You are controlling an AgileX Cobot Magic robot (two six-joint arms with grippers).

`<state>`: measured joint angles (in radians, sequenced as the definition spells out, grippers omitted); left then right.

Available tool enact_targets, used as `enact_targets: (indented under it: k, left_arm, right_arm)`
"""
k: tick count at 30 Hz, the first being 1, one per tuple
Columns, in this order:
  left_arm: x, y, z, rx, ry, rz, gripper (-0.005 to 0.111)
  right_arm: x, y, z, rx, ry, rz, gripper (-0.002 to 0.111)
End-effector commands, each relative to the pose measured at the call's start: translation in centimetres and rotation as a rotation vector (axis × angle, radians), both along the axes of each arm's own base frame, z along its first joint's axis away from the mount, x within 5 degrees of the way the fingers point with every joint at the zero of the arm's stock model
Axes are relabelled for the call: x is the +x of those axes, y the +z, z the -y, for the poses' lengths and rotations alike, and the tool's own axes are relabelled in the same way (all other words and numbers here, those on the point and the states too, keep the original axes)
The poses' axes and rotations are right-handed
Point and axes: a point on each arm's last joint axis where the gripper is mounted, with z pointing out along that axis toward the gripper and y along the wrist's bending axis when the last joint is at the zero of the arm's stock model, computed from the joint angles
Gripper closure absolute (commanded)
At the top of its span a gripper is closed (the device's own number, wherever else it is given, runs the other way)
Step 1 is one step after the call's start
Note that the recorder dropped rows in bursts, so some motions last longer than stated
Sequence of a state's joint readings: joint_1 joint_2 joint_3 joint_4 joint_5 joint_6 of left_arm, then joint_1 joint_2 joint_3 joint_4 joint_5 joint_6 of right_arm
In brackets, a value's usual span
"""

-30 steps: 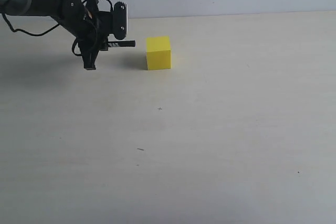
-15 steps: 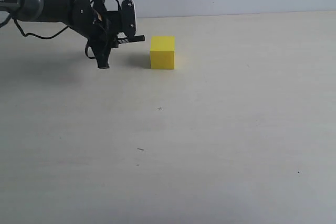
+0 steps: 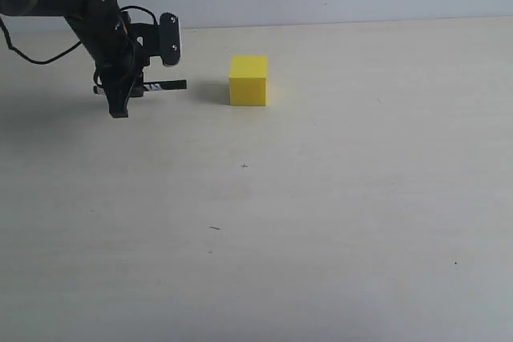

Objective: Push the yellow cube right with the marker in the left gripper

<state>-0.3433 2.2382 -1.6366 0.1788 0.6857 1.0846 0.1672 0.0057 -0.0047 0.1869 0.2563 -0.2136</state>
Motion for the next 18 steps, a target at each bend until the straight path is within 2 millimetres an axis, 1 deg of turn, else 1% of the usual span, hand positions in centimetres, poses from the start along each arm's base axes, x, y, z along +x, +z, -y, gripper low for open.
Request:
enact_targets:
  k: [1,6,8,10,13,16,18]
  left_arm:
    - [0.3,0.3,2.6,0.014,-0.058,0.121,0.107]
    - [0.5,-0.8,6.4,0.003,-0.114,0.137,0.107]
    - [0.0,-1.0,8.3,-0.003,-0.153,0.143,0.107]
    - [-0.5,-0.8,9.4,-0.008,-0.178,0.149,0.107]
    - [-0.4,-0.1,9.6,-0.024,-0.133,0.176,0.107]
    - [0.3,0.4,8.0,-0.020,-0.030,0.179,0.107]
    - [0.4,0.3,7.2,0.000,-0.006,0.156,0.107]
  right_arm:
    - [0.0,0.0,0.0,0.000,-0.006,0.013,0.108]
    - [0.0,0.0,0.0,0.000,-0.006,0.013,0.108]
    - [0.0,0.0,0.0,0.000,-0.006,0.013,0.108]
    - [0.0,0.0,0.0,0.000,-0.006,0.013,0.108]
    - [0.0,0.0,0.0,0.000,-0.006,0.013,0.108]
    - [0.0,0.0,0.0,0.000,-0.006,0.013,0.108]
    - [0.0,0.0,0.0,0.000,-0.006,0.013,0.108]
